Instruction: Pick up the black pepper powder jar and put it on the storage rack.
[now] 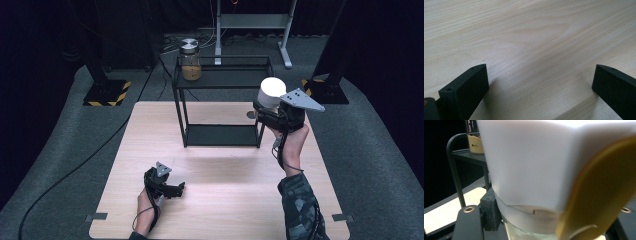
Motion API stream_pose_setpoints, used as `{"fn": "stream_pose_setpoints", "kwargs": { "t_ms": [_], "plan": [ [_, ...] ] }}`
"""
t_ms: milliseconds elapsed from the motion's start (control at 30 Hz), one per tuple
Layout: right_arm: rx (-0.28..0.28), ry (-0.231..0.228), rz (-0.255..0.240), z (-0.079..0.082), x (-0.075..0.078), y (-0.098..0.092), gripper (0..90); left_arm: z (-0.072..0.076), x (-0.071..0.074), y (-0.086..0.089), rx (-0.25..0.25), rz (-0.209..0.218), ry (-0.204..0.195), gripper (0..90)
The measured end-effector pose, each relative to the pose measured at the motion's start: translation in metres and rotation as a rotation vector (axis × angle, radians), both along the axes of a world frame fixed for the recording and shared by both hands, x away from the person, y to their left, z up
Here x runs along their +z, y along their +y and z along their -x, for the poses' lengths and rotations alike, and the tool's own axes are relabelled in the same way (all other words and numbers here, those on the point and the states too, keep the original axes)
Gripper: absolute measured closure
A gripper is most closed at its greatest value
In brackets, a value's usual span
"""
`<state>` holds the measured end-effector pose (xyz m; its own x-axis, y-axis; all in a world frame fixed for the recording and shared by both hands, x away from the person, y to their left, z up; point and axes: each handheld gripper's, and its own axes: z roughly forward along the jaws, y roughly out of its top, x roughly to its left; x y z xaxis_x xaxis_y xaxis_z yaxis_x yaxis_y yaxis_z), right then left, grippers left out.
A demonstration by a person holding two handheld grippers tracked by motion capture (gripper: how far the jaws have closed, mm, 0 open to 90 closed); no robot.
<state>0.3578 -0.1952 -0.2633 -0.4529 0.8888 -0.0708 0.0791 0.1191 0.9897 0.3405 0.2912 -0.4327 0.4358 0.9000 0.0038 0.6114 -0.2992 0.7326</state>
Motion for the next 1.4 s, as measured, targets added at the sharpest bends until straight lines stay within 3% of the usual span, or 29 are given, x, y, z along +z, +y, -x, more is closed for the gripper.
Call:
{"fn": "stream_pose_setpoints", "kwargs": {
  "t_ms": [333, 900, 1400],
  "plan": [
    [0.011, 0.006, -0.002, -0.006, 0.008, -0.001, 29.8, 0.000, 0.000, 0.000, -0.002, 0.000, 0.000, 0.1],
    [0.000, -0.030, 0.012, -0.005, 0.028, -0.005, 29.8, 0.000, 0.000, 0.000, -0.004, 0.000, 0.000, 0.1],
    [-0.001, -0.048, 0.050, -0.006, 0.043, -0.001, 29.8, 0.000, 0.000, 0.000, -0.006, -0.001, 0.001, 0.1]
  ]
}}
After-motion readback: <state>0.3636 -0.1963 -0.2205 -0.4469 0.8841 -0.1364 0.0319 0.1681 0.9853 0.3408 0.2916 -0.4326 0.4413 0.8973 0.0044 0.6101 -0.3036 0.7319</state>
